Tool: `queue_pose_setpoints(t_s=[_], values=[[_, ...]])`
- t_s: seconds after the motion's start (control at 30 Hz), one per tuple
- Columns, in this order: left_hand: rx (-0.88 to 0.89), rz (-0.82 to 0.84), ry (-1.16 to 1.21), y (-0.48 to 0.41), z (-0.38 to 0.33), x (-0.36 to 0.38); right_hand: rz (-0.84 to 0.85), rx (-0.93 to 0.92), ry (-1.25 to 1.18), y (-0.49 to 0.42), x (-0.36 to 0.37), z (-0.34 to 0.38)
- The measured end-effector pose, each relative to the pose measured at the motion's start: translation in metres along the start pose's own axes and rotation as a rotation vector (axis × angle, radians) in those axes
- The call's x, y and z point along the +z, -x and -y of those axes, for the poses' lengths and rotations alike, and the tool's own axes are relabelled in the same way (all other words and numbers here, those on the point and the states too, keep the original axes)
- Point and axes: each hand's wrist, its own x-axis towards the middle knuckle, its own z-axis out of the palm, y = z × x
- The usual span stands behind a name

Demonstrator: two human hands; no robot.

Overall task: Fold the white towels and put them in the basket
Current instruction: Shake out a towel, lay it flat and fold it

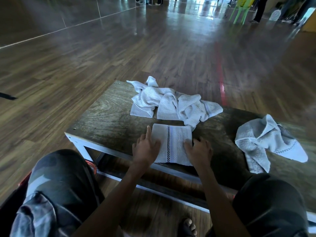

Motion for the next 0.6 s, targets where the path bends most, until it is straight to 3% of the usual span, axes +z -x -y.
queue_pose_setpoints(t_s=[0.2,0.33,0.5,0.6], values=[[-0.018,-0.024,-0.114,-0.011,-0.003,0.001,-0.006,0.04,-0.021,0.0,-0.006,0.013],[-0.017,-0.017,-0.077,-0.01,-0.007,-0.003,0.085,0.15,-0.225,-0.001,-0.005,0.014],[-0.131,0.084,0.538,-0.006,-0.011,-0.001,0.11,0.21,-0.617,0.005,-0.01,0.017],[-0.159,0.113,0.735,-0.001,-0.01,0.002,0.096,0.174,-0.701,0.008,-0.016,0.018]])
